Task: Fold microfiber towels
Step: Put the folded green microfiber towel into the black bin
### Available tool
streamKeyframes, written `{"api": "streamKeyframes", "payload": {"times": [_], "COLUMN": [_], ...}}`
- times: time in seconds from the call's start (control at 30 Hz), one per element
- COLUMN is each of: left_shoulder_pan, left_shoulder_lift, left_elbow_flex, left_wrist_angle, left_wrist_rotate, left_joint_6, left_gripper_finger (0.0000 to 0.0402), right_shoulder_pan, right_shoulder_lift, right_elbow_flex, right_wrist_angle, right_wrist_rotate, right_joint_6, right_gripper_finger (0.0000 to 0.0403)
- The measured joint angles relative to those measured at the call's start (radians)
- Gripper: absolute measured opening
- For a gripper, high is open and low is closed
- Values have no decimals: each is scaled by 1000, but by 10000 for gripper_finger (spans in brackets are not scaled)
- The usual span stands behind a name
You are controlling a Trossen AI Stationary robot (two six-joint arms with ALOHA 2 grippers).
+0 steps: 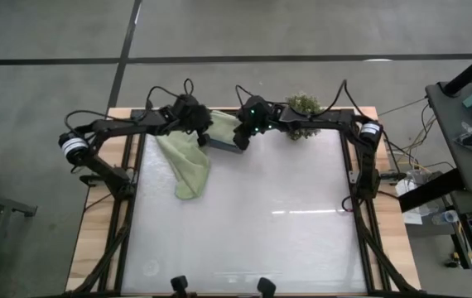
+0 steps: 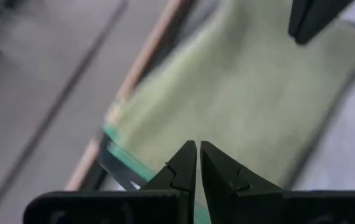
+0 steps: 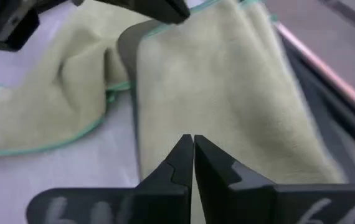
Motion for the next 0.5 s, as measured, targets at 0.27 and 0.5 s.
{"api": "streamKeyframes", "payload": {"times": [0.27, 0.5], "left_shoulder_pan": [18, 24], "left_shoulder_lift": [81, 169], "left_elbow_flex": [5, 14], "left_wrist_angle": [212, 233], "left_wrist_rotate": [-22, -95], "left_joint_6": [27, -23], "left_gripper_finger": [8, 8], "right_shoulder_pan": [-62, -79], "right_shoulder_lift": [7, 41], "right_elbow_flex": [33, 32], "right_wrist_angle": [1, -21], "right_wrist_rotate": [4, 25], "right_joint_6": [8, 24], "right_gripper_finger": [9, 9]}}
